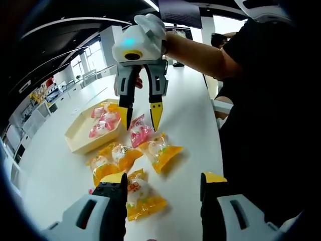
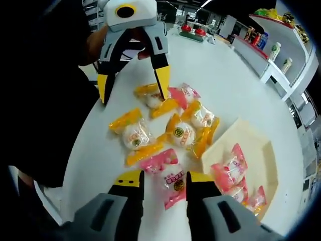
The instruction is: Pick up the marshmallows scattered on the table and place them into the bowl on the table
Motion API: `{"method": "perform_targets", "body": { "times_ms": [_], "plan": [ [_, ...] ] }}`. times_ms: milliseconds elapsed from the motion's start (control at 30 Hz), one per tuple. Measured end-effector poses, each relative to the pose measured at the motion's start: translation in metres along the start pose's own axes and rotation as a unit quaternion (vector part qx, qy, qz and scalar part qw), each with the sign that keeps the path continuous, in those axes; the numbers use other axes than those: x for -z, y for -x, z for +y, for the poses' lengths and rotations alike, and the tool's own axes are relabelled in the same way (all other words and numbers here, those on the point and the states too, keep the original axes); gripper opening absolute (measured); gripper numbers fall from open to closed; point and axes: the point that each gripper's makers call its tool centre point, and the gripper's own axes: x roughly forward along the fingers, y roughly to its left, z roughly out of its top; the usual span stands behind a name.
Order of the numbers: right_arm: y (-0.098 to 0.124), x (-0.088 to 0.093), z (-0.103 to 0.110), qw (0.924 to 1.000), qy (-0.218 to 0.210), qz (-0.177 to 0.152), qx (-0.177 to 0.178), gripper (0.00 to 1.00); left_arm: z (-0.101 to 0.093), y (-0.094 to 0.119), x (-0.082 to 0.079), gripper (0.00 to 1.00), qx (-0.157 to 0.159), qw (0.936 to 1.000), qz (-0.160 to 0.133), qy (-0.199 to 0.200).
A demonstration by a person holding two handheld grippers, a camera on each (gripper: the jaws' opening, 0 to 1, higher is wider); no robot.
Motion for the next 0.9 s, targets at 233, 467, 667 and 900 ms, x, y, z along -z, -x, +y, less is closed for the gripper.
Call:
{"method": "perform_targets", "body": {
  "times_ms": [233,467,667,900],
  "plan": [
    [-0.0016,0.0034,-0.0036,0.9999,-0.011,0.001,0.003,0.3,0.0,0.0008,0.0017,0.58,-0.002,1.0,0.002,0.002],
    [-0.0043,0.0061,-0.0029,0.9993,-0.037,-0.001,0.005,0.27,-0.0013,0.0,0.001,0.58,0.0,1.0,0.002,0.0],
    [-0.0041,0.0069,-0.0039,0.999,-0.043,-0.002,0.005,0.25,-0.0005,0.0008,0.0004,0.58,-0.002,1.0,0.002,-0.001],
    [-0.0047,0.0079,-0.0074,0.9981,-0.061,-0.002,0.007,0.22,-0.0006,0.0004,-0.0002,0.58,0.0,1.0,0.003,-0.003]
  ]
}}
